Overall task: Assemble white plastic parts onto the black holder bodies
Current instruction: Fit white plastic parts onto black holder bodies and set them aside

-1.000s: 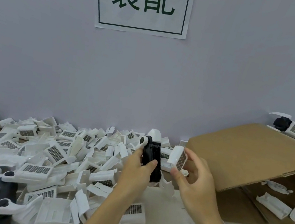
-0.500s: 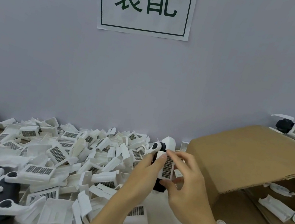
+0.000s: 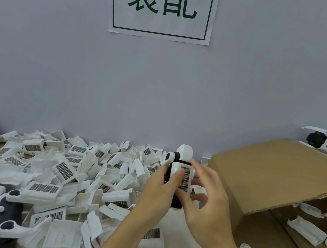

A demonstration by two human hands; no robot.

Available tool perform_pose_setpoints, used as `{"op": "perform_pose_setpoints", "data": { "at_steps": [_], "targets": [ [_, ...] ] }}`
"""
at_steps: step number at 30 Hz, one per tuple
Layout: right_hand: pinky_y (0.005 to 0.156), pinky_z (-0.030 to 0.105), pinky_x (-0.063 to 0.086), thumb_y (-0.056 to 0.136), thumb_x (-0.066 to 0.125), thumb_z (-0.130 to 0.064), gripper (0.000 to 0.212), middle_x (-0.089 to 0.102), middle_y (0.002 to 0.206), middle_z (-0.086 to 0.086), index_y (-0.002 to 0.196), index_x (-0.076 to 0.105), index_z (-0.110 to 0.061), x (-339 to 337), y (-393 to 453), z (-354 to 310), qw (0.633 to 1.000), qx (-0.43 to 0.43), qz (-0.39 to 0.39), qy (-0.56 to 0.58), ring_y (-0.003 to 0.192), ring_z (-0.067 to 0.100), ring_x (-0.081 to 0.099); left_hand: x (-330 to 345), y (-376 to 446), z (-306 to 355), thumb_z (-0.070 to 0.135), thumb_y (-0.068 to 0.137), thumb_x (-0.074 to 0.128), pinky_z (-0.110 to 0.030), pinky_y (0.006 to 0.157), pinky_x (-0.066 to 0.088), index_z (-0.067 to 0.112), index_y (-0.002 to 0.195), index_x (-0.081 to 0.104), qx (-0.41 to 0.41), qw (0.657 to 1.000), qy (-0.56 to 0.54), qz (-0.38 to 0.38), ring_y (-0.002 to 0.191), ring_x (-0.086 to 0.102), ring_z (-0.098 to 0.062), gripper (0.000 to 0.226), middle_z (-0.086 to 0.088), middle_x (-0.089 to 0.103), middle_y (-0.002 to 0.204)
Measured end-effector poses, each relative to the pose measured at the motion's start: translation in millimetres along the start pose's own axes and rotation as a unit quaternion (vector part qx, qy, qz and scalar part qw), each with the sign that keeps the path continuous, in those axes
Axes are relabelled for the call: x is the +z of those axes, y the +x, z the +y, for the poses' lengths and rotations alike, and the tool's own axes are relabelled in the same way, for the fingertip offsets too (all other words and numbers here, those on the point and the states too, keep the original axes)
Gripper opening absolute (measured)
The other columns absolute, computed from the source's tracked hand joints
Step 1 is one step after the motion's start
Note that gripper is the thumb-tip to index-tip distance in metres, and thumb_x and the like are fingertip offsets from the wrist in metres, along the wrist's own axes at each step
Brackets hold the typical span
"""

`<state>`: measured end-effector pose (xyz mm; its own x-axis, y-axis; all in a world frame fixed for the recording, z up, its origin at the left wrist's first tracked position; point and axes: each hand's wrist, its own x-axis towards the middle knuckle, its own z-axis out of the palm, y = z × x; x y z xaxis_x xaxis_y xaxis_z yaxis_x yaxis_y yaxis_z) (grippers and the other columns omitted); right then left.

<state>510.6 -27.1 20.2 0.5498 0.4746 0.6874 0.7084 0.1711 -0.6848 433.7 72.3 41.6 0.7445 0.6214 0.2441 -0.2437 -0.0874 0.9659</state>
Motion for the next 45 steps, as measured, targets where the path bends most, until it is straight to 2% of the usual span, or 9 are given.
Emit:
{"op": "perform_pose_setpoints", "data": {
  "at_steps": [3, 7, 12, 16, 22, 29, 35, 40, 45],
  "targets": [
    [0.072, 0.028, 0.059, 0.085, 0.078, -0.015, 0.035, 0.067, 0.106, -0.006, 0.111, 0.060, -0.031, 0.6, 3.2, -3.7, 0.987, 0.104, 0.073, 0.100, 0.094, 0.009, 0.068, -0.4, -0.9, 1.1, 0.029, 0.105, 0.052, -0.032, 0.065, 0.061, 0.025, 0.115, 0.068, 0.001, 1.000, -0.010, 0.005, 0.090, 0.075, -0.017, 0.020, 0.003, 0.078, 0.099],
    [0.073, 0.021, 0.054, 0.091, 0.071, -0.024, 0.011, 0.075, 0.092, -0.006, 0.102, 0.071, -0.023, -6.6, 7.0, -5.7, 0.978, 0.178, 0.039, 0.101, 0.090, 0.010, 0.070, 1.1, -2.4, -0.2, 0.028, 0.105, 0.050, -0.029, 0.063, 0.060, 0.019, 0.117, 0.069, 0.013, 1.000, -0.007, -0.003, 0.086, 0.074, -0.013, 0.024, 0.005, 0.077, 0.093],
    [0.066, 0.016, 0.055, 0.090, 0.056, -0.043, 0.034, 0.079, 0.095, 0.000, 0.096, 0.080, -0.020, -6.0, 9.1, -21.2, 0.945, 0.235, -0.055, 0.222, 0.088, 0.010, 0.074, -0.6, -5.0, 1.2, 0.027, 0.104, 0.050, -0.022, 0.064, 0.055, 0.015, 0.103, 0.074, 0.018, 0.999, -0.024, -0.041, 0.079, 0.073, -0.013, 0.027, -0.001, 0.076, 0.085],
    [0.065, 0.026, 0.059, 0.083, 0.055, -0.056, 0.034, 0.079, 0.094, 0.002, 0.091, 0.080, -0.036, 0.1, 11.2, -29.9, 0.923, 0.273, -0.044, 0.268, 0.088, 0.015, 0.075, 2.9, -5.2, 3.0, 0.047, 0.097, 0.052, -0.029, 0.068, 0.055, 0.012, 0.094, 0.076, 0.014, 0.999, -0.004, -0.028, 0.078, 0.069, -0.020, 0.042, -0.011, 0.073, 0.085],
    [0.068, 0.033, 0.062, 0.080, 0.065, -0.045, 0.032, 0.078, 0.098, 0.012, 0.092, 0.081, -0.020, 9.4, 9.3, -33.5, 0.888, 0.294, 0.017, 0.352, 0.093, 0.024, 0.076, 4.9, -6.5, 6.5, 0.057, 0.094, 0.043, -0.035, 0.059, 0.046, 0.002, 0.079, 0.071, 0.045, 0.996, 0.074, -0.001, 0.062, 0.056, -0.019, 0.064, -0.008, 0.062, 0.066],
    [0.087, 0.055, 0.059, 0.074, 0.066, -0.048, 0.033, 0.078, 0.089, 0.012, 0.080, 0.082, -0.020, 8.1, 9.7, -29.9, 0.904, 0.300, 0.046, 0.299, 0.088, 0.027, 0.076, 6.3, -7.0, 10.1, 0.063, 0.087, 0.045, -0.035, 0.057, 0.041, -0.013, 0.074, 0.061, 0.067, 0.991, 0.117, 0.007, 0.058, 0.049, -0.022, 0.079, -0.015, 0.054, 0.062],
    [0.084, 0.050, 0.061, 0.089, 0.064, -0.046, 0.031, 0.079, 0.087, 0.007, 0.082, 0.083, -0.023, 9.9, 9.1, -25.6, 0.909, 0.311, 0.045, 0.275, 0.085, 0.022, 0.077, 6.2, -2.2, 6.7, 0.048, 0.098, 0.053, -0.021, 0.047, 0.047, -0.002, 0.068, 0.068, -0.020, 0.999, 0.036, 0.000, 0.052, 0.059, -0.011, 0.060, -0.004, 0.063, 0.059],
    [0.082, 0.045, 0.059, 0.095, 0.060, -0.041, 0.033, 0.077, 0.097, 0.015, 0.098, 0.081, -0.015, 2.0, 11.5, -21.5, 0.896, 0.328, 0.007, 0.298, 0.092, 0.030, 0.075, 2.1, -0.6, 3.4, 0.028, 0.101, 0.058, -0.050, 0.087, 0.057, 0.009, 0.095, 0.079, -0.060, 0.997, -0.028, -0.028, 0.096, 0.073, -0.034, 0.029, -0.017, 0.077, 0.096],
    [0.060, 0.024, 0.055, 0.098, 0.059, -0.027, 0.025, 0.077, 0.093, 0.011, 0.100, 0.079, -0.012, -3.5, 11.5, -17.2, 0.906, 0.314, -0.023, 0.284, 0.083, 0.019, 0.075, -0.4, 0.4, 1.9, 0.019, 0.102, 0.056, -0.035, 0.073, 0.061, 0.012, 0.097, 0.080, -0.047, 0.998, -0.027, -0.013, 0.092, 0.075, -0.026, 0.026, -0.011, 0.078, 0.092]
  ]
}}
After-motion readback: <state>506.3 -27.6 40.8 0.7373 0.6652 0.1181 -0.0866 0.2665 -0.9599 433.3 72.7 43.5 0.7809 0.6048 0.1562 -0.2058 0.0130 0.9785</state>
